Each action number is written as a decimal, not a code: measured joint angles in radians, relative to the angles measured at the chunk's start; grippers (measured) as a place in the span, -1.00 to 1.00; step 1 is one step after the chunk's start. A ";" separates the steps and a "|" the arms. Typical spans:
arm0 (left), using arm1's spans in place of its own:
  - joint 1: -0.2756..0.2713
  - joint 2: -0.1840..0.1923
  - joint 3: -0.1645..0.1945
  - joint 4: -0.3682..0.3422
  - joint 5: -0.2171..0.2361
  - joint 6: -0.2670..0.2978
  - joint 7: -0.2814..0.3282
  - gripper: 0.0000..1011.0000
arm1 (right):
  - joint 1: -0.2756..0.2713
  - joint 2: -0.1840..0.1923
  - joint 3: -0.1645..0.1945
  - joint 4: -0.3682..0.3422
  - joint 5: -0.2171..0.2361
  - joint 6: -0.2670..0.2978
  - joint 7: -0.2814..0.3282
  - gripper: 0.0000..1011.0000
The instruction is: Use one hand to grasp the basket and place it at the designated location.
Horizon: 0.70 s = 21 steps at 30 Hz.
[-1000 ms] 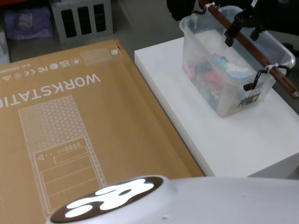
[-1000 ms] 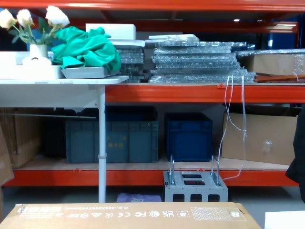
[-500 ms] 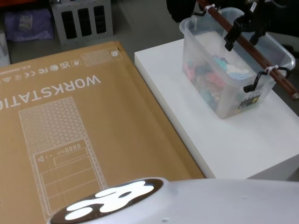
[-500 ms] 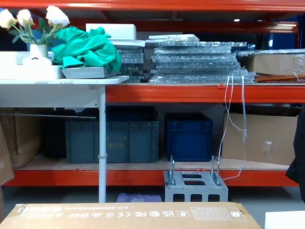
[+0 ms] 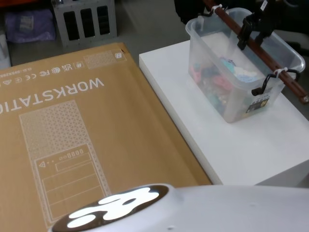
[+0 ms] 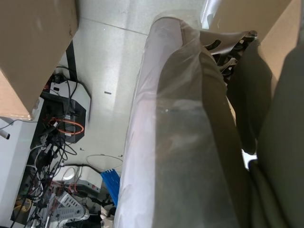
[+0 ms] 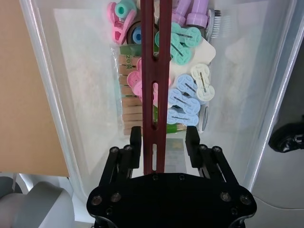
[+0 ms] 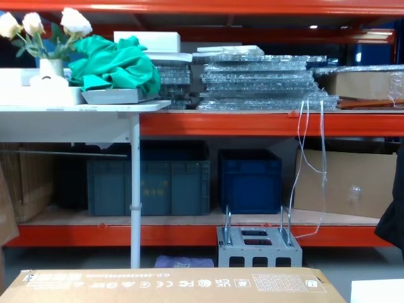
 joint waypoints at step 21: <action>0.000 0.000 0.000 0.000 0.000 0.000 0.000 -1.00 | -0.003 0.017 0.012 -0.013 0.006 0.013 0.001 -0.54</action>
